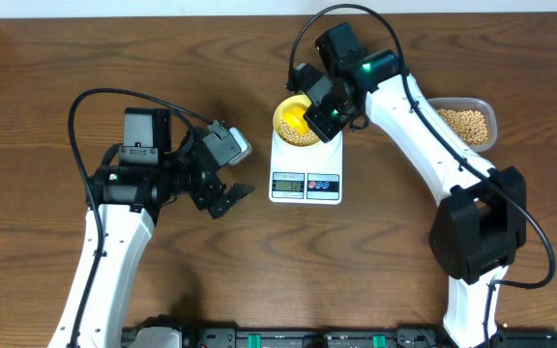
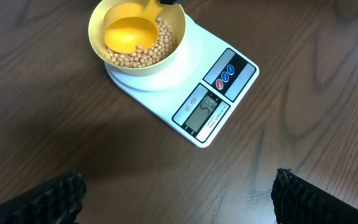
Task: Scoop item into bowl and weigh 50g on scale
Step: 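Tilt the scoop to trickle soybeans into the yellow bowl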
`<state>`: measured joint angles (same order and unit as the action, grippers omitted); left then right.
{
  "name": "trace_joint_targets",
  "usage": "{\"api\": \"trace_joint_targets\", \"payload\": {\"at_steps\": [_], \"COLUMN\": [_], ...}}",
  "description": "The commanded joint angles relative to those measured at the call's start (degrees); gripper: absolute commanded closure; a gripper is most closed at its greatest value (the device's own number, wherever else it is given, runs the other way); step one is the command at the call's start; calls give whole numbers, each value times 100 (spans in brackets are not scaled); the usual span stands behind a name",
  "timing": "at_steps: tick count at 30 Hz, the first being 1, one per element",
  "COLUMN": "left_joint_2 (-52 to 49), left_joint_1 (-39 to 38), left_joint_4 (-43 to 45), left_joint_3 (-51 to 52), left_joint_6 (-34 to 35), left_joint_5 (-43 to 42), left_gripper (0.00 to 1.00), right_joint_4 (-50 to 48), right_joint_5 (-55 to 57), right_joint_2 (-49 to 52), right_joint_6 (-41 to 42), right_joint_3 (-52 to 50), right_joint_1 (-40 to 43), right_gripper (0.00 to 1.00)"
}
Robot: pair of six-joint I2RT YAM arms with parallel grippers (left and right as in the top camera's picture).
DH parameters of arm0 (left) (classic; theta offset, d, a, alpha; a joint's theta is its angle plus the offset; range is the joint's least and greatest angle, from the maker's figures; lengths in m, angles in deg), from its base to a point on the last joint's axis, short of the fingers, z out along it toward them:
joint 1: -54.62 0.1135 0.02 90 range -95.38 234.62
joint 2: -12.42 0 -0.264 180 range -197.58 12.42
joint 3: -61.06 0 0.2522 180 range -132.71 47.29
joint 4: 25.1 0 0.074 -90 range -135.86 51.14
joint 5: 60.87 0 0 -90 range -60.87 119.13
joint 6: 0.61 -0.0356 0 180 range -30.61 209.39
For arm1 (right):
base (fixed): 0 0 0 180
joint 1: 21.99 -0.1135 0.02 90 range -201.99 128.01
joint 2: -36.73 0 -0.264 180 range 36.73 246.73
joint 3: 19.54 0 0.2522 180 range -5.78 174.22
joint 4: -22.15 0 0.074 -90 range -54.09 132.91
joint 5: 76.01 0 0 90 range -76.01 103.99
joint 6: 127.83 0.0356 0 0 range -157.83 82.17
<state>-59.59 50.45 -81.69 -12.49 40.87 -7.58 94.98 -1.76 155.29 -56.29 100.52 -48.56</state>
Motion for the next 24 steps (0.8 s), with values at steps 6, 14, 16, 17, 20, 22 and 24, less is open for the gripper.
{"api": "trace_joint_targets", "payload": {"at_steps": [6, 14, 16, 17, 20, 22, 24], "left_joint_2": [-39, -39, -39, -39, -39, -39, -39], "left_joint_1": [28, 28, 28, 28, 28, 28, 28], "left_joint_4": [2, 2, 2, 2, 4, 4, 2], "left_joint_3": [-2, -2, -2, -2, -2, -2, -2], "left_joint_6": [-94, -96, -94, -94, -94, -94, -94], "left_joint_5": [31, 31, 31, 31, 31, 31, 31], "left_gripper": [3, 2, 2, 2, 2, 2, 2], "right_joint_4": [9, 9, 9, 9, 9, 9, 9], "right_joint_5": [-479, -568, -675, -732, -761, -817, -872], "right_joint_2": [59, 59, 59, 59, 59, 59, 59], "right_joint_6": [107, 129, 129, 131, 175, 177, 203], "right_joint_3": [-46, -46, -46, -46, -46, -46, -46], "right_joint_1": [83, 131, 164, 181, 245, 280, 345], "right_gripper": [99, 99, 99, 99, 99, 99, 99]}}
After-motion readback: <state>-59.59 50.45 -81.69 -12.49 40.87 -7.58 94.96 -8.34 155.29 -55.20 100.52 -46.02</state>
